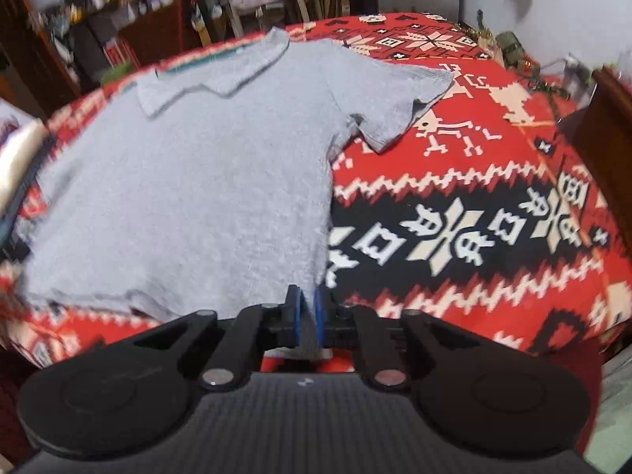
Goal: Fold clothes
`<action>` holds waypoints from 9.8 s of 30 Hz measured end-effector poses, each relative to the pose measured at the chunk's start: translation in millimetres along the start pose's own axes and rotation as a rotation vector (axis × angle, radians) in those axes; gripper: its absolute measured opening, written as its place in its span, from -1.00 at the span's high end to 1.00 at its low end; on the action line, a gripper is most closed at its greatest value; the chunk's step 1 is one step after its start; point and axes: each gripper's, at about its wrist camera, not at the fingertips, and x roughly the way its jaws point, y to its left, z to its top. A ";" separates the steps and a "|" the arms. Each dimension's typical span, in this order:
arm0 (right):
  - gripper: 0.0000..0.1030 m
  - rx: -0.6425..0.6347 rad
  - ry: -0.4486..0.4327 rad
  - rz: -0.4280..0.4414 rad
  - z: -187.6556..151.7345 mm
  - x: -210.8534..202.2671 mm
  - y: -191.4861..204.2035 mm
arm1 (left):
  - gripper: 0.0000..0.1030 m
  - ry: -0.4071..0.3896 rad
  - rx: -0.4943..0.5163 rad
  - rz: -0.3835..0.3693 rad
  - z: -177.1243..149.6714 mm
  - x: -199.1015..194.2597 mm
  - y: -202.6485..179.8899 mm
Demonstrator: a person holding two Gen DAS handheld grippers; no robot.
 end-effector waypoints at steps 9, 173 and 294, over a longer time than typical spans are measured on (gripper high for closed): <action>0.68 0.102 -0.140 -0.047 35.1 11.6 -18.0 | 0.93 0.003 -0.005 -0.012 0.6 7.1 -4.2; -0.32 -0.300 -0.110 0.056 -20.4 -5.8 97.8 | 0.30 -0.078 0.343 -0.220 -42.2 8.0 -107.6; -0.99 -0.137 -0.021 -0.172 -13.0 43.2 87.3 | -1.00 0.027 0.362 0.081 -30.8 46.4 -127.1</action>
